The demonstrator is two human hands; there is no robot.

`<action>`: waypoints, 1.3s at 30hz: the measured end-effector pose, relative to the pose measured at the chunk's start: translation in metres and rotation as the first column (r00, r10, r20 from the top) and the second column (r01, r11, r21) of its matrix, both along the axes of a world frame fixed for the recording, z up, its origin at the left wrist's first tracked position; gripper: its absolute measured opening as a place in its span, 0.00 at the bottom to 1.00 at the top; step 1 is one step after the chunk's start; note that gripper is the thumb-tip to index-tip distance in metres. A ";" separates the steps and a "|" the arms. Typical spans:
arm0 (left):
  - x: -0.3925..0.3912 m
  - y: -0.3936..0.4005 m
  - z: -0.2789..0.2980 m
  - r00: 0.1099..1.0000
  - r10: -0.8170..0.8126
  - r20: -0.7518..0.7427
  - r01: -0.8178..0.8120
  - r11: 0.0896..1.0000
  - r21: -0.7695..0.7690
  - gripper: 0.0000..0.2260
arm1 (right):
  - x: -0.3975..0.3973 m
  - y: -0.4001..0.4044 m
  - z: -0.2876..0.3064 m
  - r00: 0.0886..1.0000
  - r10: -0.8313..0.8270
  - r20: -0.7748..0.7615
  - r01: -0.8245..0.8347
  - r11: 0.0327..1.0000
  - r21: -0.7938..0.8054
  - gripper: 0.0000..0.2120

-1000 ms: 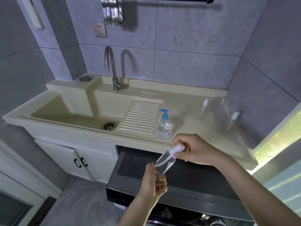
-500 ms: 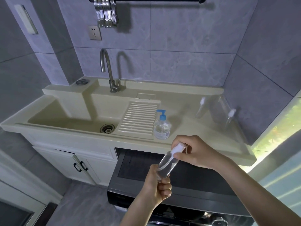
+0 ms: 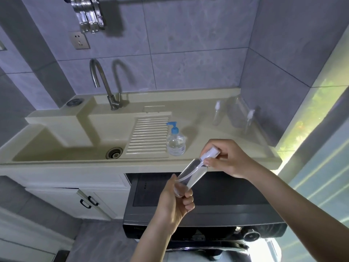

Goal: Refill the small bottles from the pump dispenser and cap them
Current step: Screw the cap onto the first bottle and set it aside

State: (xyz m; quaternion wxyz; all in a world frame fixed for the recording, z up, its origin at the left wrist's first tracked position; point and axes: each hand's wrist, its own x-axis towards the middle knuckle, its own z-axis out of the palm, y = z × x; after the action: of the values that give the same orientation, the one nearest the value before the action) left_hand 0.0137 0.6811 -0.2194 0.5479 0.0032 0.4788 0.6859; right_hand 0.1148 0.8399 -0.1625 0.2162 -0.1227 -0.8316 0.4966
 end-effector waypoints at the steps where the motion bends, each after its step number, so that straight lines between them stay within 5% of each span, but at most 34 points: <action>1: 0.001 0.000 0.003 0.999 0.015 -0.040 -0.015 1.000 0.009 0.23 | 0.002 0.000 0.000 1.000 0.001 -0.020 -0.001 1.000 -0.011 0.06; 24: 0.031 0.004 0.006 0.966 0.101 -0.237 -0.081 0.992 0.095 0.20 | 0.027 -0.003 -0.009 0.992 -0.096 -0.084 0.088 0.991 -0.098 0.02; 39: 0.045 0.013 -0.004 0.916 0.162 -0.368 -0.127 0.985 0.117 0.22 | 0.041 0.002 -0.012 0.986 -0.107 -0.130 0.092 0.989 -0.116 0.12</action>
State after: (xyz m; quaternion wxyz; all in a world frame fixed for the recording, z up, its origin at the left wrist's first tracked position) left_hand 0.0591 0.6945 -0.2233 0.3930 0.1240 0.5423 0.7322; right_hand 0.1553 0.8417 -0.1749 0.2897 -0.1416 -0.7793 0.5373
